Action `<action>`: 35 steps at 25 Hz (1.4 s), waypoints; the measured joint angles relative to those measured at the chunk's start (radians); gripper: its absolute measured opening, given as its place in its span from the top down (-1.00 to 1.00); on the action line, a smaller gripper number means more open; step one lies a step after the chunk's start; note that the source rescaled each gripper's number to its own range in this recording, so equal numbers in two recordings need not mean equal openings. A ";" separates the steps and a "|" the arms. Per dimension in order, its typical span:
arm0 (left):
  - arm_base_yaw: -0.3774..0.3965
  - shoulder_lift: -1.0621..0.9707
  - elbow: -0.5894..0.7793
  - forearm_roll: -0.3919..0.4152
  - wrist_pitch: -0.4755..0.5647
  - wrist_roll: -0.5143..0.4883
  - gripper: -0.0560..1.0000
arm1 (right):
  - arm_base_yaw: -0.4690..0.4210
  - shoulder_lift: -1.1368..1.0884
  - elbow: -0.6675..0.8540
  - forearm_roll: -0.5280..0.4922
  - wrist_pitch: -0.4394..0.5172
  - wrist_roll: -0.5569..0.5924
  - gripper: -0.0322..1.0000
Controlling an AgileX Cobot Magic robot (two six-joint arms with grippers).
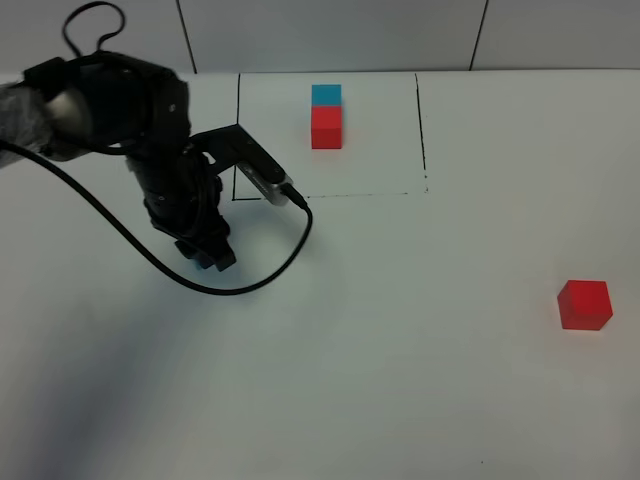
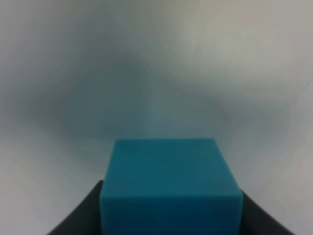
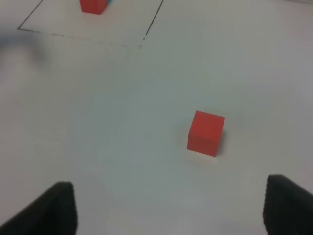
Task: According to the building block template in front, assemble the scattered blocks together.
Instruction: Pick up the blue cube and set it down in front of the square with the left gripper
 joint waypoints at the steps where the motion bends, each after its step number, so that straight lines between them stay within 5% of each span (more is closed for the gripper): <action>1: -0.018 0.031 -0.050 0.000 0.026 0.035 0.89 | 0.000 0.000 0.000 0.000 0.000 0.000 -0.18; 14: -0.159 0.318 -0.560 -0.004 0.286 0.298 0.89 | 0.000 0.000 0.000 0.000 0.000 0.000 -0.18; 35: -0.170 0.369 -0.584 -0.030 0.290 0.334 0.89 | 0.000 0.000 0.000 0.000 0.000 0.000 -0.18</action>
